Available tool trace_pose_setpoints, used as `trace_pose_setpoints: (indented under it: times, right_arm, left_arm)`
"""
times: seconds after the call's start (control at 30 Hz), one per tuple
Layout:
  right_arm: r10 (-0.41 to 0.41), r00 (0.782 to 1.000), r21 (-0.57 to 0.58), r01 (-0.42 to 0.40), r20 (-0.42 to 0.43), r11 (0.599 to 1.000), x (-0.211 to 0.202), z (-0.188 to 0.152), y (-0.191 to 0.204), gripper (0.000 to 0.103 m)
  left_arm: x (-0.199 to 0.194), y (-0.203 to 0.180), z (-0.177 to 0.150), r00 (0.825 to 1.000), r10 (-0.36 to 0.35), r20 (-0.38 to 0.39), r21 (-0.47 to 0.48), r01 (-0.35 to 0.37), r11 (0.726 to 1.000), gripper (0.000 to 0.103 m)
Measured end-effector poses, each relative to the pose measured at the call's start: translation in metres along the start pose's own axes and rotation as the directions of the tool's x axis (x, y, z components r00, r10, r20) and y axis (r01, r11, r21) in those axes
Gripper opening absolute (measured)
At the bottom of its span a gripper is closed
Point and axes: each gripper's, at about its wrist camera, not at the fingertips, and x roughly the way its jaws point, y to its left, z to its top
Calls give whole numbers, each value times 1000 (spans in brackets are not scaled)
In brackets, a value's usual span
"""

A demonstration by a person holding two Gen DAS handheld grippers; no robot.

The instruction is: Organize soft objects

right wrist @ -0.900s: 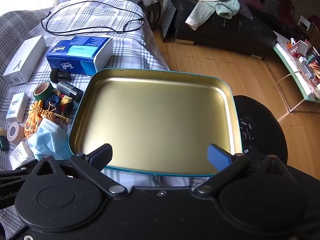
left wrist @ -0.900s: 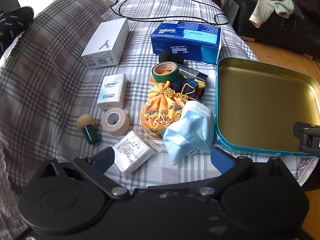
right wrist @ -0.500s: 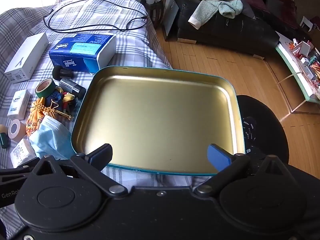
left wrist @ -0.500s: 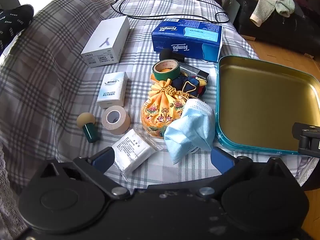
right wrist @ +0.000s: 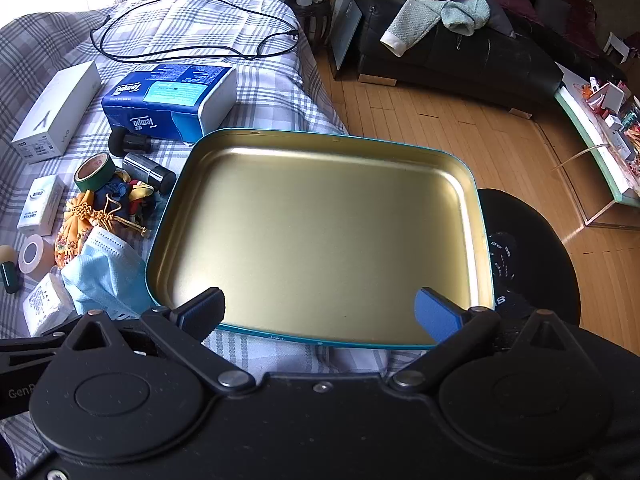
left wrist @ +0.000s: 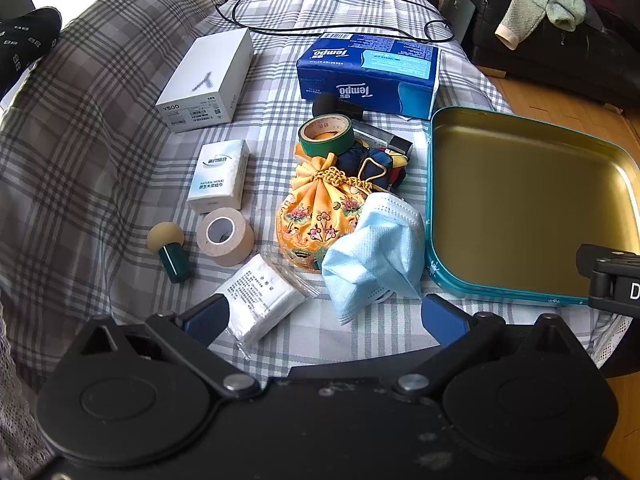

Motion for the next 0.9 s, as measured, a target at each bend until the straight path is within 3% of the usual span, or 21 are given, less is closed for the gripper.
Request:
trace_pose_setpoints:
  times: [0.9]
  right_arm:
    - [0, 1000, -7, 0, -4, 1000, 1, -3, 7, 97]
  left_arm:
    - [2, 0, -1, 1000, 2, -5, 0, -2, 1000, 103]
